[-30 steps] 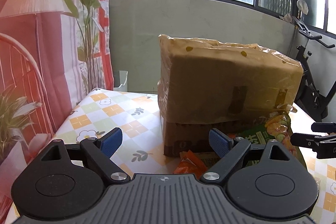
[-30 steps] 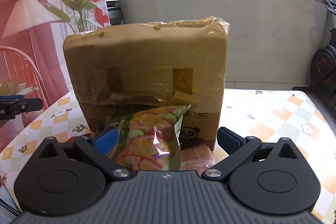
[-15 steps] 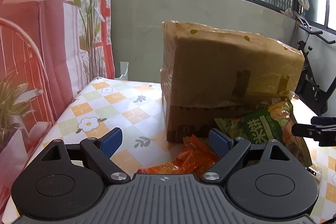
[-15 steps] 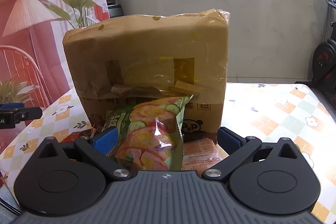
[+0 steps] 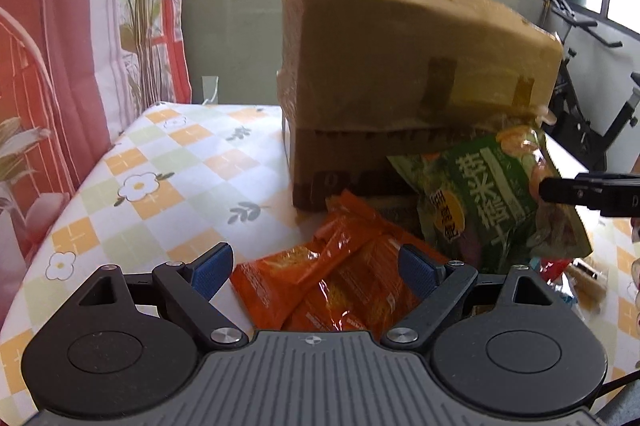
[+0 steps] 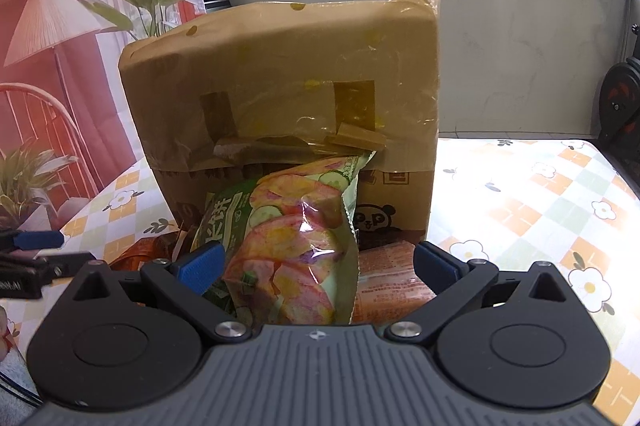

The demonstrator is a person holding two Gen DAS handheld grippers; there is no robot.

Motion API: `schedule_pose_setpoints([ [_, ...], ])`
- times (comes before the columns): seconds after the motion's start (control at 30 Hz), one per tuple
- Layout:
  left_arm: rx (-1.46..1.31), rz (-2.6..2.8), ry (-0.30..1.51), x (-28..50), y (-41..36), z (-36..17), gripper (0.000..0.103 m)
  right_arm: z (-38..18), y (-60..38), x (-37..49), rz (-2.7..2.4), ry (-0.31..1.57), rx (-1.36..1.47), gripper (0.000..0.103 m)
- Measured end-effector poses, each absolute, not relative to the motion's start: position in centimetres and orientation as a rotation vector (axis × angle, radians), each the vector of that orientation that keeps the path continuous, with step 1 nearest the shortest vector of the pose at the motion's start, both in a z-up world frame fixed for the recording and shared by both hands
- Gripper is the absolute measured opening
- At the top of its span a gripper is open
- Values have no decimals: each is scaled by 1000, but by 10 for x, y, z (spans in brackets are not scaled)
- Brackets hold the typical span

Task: Organize snacks
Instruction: 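Move both tools back toward the remaining snacks beside the box, then grasp the orange packet with the left tool while the right tool grasps the cucumber chip bag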

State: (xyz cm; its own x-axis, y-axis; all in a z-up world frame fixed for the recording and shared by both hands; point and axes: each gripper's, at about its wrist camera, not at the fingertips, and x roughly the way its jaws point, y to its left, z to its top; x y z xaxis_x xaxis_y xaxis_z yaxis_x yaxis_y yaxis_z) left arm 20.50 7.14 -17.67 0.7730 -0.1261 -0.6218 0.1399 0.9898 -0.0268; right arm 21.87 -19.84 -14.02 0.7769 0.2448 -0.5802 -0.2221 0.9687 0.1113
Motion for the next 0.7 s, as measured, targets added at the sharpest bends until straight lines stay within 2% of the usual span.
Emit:
schedule_pose_setpoints([
  [0.43, 31, -215, 712, 199, 54, -195, 91, -160, -188, 257, 312, 710, 106, 102],
  [0.63, 163, -228, 736, 196, 33, -213, 91, -167, -194, 258, 328, 755, 219, 94],
  [0.7, 219, -203, 731, 199, 27, -218, 91, -165, -195, 257, 332, 747, 213, 88],
])
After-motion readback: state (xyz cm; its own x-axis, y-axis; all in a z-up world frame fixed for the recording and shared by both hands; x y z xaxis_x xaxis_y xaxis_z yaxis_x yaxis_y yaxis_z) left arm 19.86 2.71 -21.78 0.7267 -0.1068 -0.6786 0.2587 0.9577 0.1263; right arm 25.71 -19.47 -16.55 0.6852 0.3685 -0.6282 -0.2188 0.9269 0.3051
